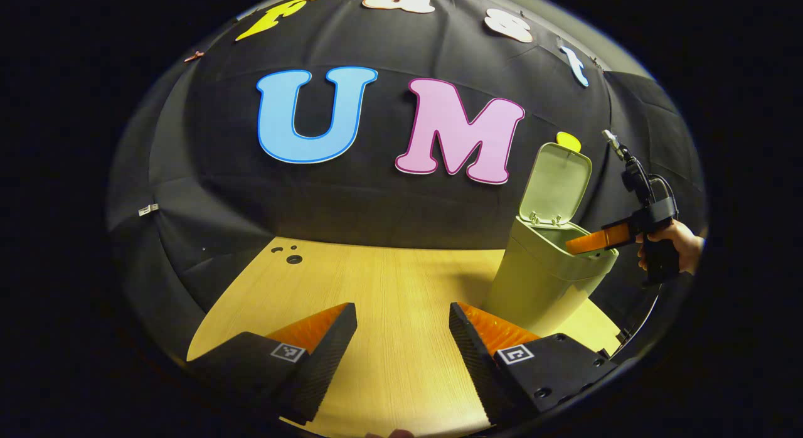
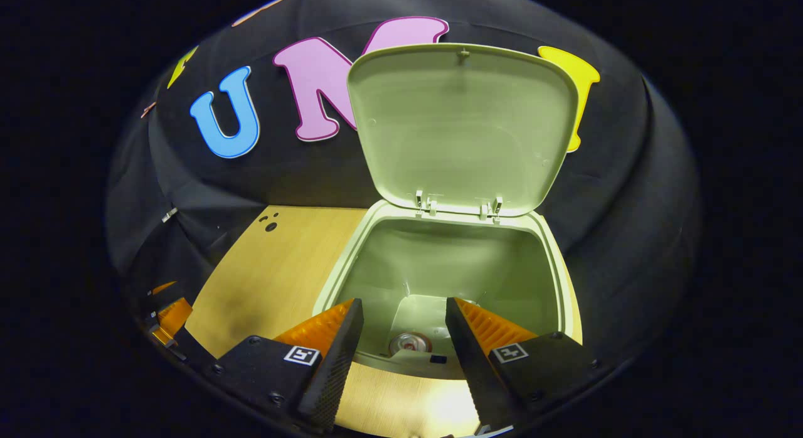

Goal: Press the lid of the desktop garbage bin to open it, pick up the crumpled paper on the desktop and throw it into the bin, then pick up the pop can on the desktop and drop it into the bin, and finally close the garbage bin lid.

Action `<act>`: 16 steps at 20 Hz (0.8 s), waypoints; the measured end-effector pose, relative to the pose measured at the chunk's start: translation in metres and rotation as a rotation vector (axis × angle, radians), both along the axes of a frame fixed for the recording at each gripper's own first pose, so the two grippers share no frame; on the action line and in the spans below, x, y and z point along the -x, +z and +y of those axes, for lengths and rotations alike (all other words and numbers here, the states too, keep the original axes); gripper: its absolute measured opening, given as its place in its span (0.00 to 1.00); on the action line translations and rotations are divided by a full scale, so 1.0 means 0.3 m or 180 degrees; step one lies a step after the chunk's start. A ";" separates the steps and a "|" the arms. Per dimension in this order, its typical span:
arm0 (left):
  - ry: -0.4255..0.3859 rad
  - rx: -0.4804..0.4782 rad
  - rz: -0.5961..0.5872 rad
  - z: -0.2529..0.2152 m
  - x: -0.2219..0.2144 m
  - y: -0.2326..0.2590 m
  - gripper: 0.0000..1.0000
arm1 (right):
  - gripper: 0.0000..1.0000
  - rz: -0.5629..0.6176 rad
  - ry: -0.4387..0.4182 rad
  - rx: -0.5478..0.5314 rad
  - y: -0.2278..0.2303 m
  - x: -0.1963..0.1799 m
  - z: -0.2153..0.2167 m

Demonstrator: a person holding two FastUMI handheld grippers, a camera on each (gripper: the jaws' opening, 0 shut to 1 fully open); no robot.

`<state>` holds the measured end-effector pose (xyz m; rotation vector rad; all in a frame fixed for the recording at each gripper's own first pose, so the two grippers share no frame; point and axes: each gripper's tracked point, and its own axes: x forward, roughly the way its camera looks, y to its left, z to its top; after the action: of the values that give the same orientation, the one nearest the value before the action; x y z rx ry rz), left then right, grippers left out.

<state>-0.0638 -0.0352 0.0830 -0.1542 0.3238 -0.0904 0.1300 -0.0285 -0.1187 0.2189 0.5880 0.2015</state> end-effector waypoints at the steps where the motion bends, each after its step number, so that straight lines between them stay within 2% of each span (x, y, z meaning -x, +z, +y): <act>1: -0.0002 -0.0006 0.0000 0.002 -0.001 0.002 0.95 | 0.84 -0.0050 -0.0013 -0.0065 0.038 0.007 0.001; 9: -0.0018 0.0003 -0.0004 -0.005 -0.002 -0.005 0.95 | 0.82 -0.0992 -0.0279 -0.0203 0.539 -0.019 -0.123; 12: -0.0033 0.0011 -0.0020 -0.009 -0.006 0.003 0.95 | 0.82 -0.1109 -0.0374 -0.0081 0.611 -0.059 -0.181; 16: -0.0038 -0.0012 -0.0020 -0.007 0.002 0.010 0.95 | 0.82 -0.1241 -0.0462 -0.0107 0.678 -0.155 -0.214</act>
<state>-0.0645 -0.0374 0.0859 -0.1482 0.3186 -0.1022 0.1765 -0.0927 0.0847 0.2462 0.1805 0.1089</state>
